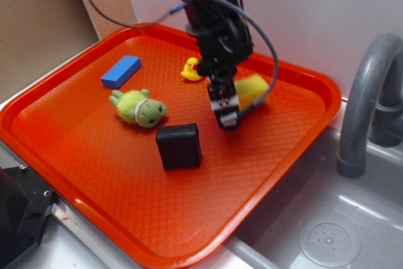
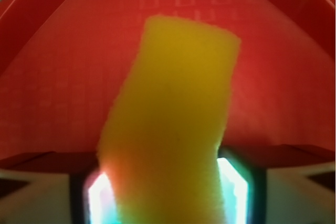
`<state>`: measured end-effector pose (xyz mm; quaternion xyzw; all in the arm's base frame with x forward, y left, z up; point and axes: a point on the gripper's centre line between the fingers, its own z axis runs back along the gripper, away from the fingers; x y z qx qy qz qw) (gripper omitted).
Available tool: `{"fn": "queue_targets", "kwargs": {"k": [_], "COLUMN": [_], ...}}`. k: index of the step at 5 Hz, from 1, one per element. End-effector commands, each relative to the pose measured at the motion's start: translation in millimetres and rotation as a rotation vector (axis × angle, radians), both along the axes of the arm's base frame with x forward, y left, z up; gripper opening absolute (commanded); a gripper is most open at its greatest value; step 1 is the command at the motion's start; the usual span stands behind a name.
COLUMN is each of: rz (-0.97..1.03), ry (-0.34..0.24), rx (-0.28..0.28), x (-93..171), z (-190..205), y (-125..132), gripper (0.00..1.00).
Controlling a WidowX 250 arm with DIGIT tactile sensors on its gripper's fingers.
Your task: Grab the green sponge.
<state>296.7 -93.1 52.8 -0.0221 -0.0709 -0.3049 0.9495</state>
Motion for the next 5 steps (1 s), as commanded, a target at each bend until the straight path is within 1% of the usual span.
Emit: {"fn": "queue_targets", "kwargs": {"k": [1, 2, 3, 4, 5], "rz": [0.179, 0.299, 0.470, 0.637, 0.709], "ry": [-0.122, -0.116, -0.113, -0.127, -0.122], "rx": [-0.003, 0.038, 0.092, 0.112, 0.098], "x": [-21.5, -35.5, -49.2, -67.1, -76.9], "z": [86.0, 119.0, 143.6, 172.5, 183.8], "y": [6.4, 16.8, 34.9, 55.0, 61.5], "gripper": [0.00, 0.00, 0.00, 0.00, 0.00]}}
